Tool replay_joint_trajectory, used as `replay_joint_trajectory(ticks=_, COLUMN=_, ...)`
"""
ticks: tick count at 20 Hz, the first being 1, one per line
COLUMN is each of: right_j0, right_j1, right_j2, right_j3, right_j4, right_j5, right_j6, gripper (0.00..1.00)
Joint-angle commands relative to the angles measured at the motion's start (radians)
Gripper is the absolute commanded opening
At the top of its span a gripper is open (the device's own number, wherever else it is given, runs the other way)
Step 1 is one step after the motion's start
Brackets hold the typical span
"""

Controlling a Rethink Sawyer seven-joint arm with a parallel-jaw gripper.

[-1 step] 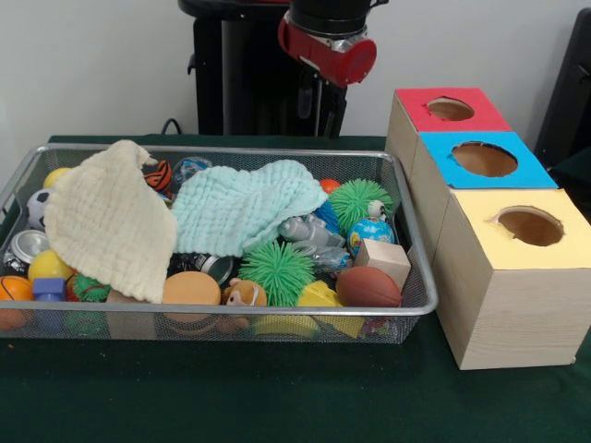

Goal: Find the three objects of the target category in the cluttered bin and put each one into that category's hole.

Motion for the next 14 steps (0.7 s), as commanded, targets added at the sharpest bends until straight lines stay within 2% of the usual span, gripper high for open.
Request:
replay_joint_trajectory(ticks=1, right_j0=-0.06, right_j1=-0.018, right_j2=0.126, right_j3=-0.069, right_j4=-0.058, right_j5=0.137, right_j6=-0.235, gripper=1.0)
replay_joint_trajectory(ticks=5, right_j0=-0.101, right_j1=-0.018, right_j2=0.142, right_j3=-0.081, right_j4=-0.076, right_j5=0.156, right_j6=-0.259, gripper=1.0)
replay_joint_trajectory(ticks=10, right_j0=-0.134, right_j1=-0.007, right_j2=0.163, right_j3=-0.052, right_j4=-0.105, right_j5=0.118, right_j6=-0.26, gripper=1.0)
replay_joint_trajectory(ticks=14, right_j0=-0.15, right_j1=0.023, right_j2=0.192, right_j3=-0.061, right_j4=-0.134, right_j5=0.086, right_j6=-0.249, gripper=1.0)
